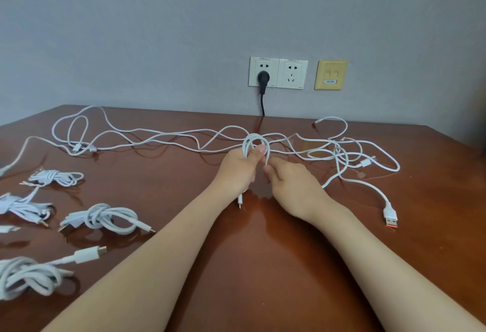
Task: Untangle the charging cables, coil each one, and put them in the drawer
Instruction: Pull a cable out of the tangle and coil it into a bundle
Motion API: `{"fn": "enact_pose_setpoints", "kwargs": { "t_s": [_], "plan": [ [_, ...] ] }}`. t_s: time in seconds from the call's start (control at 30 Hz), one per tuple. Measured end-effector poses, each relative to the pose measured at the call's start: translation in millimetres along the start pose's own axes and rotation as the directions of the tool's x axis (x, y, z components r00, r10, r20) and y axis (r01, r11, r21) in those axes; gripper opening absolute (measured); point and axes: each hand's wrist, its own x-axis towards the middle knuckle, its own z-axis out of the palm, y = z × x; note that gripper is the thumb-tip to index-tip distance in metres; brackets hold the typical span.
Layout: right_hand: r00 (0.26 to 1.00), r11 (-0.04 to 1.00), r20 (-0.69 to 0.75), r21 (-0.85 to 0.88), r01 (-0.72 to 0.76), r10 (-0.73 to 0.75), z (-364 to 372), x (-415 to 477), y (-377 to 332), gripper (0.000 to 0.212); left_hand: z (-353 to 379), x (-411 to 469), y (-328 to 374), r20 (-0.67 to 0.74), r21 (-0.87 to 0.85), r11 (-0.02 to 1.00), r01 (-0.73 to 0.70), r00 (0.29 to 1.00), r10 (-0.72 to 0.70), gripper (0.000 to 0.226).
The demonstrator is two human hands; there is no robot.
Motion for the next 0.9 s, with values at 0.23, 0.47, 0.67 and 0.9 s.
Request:
{"fn": "enact_pose_setpoints", "kwargs": {
  "t_s": [0.23,0.47,0.67,0.9],
  "plan": [
    [1.000,1.000,0.020,-0.023,0.021,-0.020,3.0,-1.0,-1.3,0.023,4.6,0.7,-2.0,0.026,0.065,0.994,-0.082,0.996,0.080,0.032],
    [0.999,0.997,-0.018,-0.062,-0.037,0.036,2.8,-0.9,-4.7,0.027,4.6,0.6,-1.6,-0.050,0.228,0.959,-0.166,0.982,0.182,0.032],
    [1.000,0.995,-0.001,-0.101,-0.019,0.019,2.9,-2.1,-5.9,0.032,-4.2,2.5,-1.8,-0.161,0.297,0.949,-0.109,0.974,0.162,0.025],
    [1.000,0.995,-0.001,-0.100,0.002,-0.003,1.8,-1.7,-6.5,0.027,-4.1,2.7,-0.4,0.001,-0.261,0.964,0.051,0.999,-0.053,0.029]
  ]
}}
